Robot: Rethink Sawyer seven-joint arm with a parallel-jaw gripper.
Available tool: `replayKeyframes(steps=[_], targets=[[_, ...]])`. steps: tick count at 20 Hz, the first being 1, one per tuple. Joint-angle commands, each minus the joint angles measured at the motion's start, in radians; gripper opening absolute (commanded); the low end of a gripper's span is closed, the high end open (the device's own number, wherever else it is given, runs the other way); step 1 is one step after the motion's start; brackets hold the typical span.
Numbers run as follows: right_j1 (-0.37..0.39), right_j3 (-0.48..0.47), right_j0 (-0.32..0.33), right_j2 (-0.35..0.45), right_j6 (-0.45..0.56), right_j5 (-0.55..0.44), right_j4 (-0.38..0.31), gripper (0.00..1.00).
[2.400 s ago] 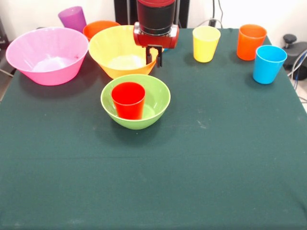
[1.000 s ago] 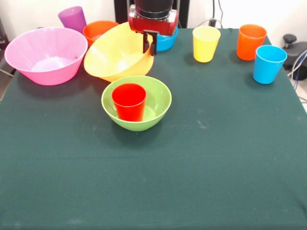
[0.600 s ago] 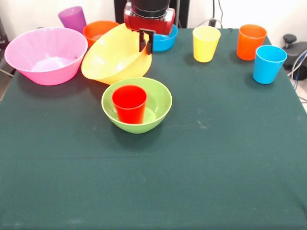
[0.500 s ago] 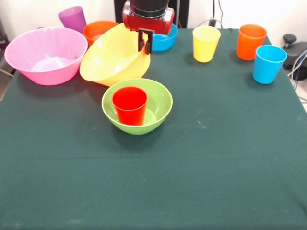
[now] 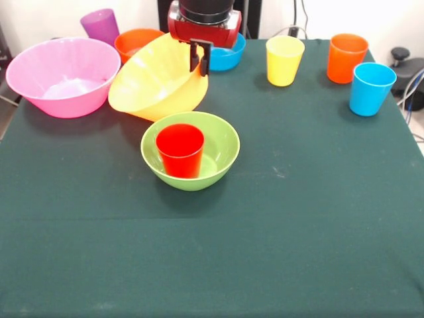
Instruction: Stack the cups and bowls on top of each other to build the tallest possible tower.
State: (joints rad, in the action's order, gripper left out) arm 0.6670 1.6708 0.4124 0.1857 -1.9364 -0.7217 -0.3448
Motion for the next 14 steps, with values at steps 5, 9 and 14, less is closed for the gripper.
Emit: replayKeyframes(steps=[5, 9, 14], targets=[[0.017, -0.093, -0.051, 0.052, -0.002, -0.158, 0.036, 0.00], [0.024, -0.098, -0.056, 0.050, -0.006, -0.181, 0.045, 0.00], [0.028, -0.132, -0.065, 0.049, -0.006, -0.237, 0.054, 0.00]])
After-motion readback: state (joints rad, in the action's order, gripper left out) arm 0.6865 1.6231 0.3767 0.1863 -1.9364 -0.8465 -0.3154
